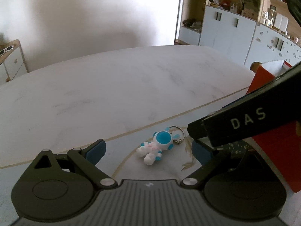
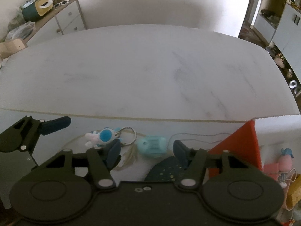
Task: Organize rigid objects
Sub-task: 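Grasp the white astronaut keychain with the left tool while the right tool grasps the teal case, then carry the astronaut keychain with the left tool while the right tool carries the teal case to the box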
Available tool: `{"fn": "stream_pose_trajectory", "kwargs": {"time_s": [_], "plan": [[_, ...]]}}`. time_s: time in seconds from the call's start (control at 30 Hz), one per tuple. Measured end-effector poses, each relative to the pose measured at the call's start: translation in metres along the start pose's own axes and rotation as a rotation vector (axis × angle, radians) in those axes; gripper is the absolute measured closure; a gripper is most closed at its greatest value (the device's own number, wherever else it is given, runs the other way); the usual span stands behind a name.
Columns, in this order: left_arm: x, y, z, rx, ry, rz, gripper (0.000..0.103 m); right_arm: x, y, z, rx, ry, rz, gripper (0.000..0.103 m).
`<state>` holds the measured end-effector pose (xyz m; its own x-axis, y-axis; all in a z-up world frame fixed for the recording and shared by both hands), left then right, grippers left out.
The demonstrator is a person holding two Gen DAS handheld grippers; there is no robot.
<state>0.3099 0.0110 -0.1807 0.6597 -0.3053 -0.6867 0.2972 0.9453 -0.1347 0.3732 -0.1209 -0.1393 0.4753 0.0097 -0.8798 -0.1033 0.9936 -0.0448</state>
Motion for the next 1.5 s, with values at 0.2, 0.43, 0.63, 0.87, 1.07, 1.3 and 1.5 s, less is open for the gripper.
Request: {"fn": "stream_pose_trajectory", "kwargs": {"time_s": [0.2,0.43,0.63,0.87,1.07,1.3,1.5], "plan": [[0.006,0.0,-0.004,0.026,0.01,-0.007,0.016,0.012,-0.002,0.001,-0.002,0.031,-0.006,0.049],[0.011,0.0,0.002,0.05,0.017,-0.015,0.045,0.024,-0.001,0.001,0.006,0.045,0.005,0.055],[0.01,0.0,0.004,0.094,0.019,-0.036,0.066,0.02,-0.002,0.001,-0.005,0.034,0.01,0.065],[0.004,-0.002,0.004,0.092,0.018,-0.031,0.076,0.01,-0.001,-0.004,0.009,0.016,0.017,0.065],[-0.005,-0.001,0.008,0.039,0.019,-0.03,0.076,-0.014,-0.002,-0.016,0.013,-0.008,0.048,0.065],[-0.026,0.0,0.001,-0.002,0.006,-0.036,0.076,-0.046,-0.004,-0.03,0.016,-0.028,0.085,0.065],[-0.049,-0.002,0.0,-0.02,-0.01,-0.047,0.076,-0.079,-0.007,-0.039,0.011,-0.066,0.113,0.065]]}}
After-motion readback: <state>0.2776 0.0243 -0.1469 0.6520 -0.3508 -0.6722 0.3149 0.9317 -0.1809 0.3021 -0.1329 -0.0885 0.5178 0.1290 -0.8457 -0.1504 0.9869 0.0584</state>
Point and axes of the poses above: each gripper's, at about its wrist camera, not at the fingertips, and x roughly the way its jaws point, y to its left, z to its top, the point moved 1 cm from there along x, roughly the way its jaws point, and after that the axes turned 7 degrees about -z, right-handed, at the moved point
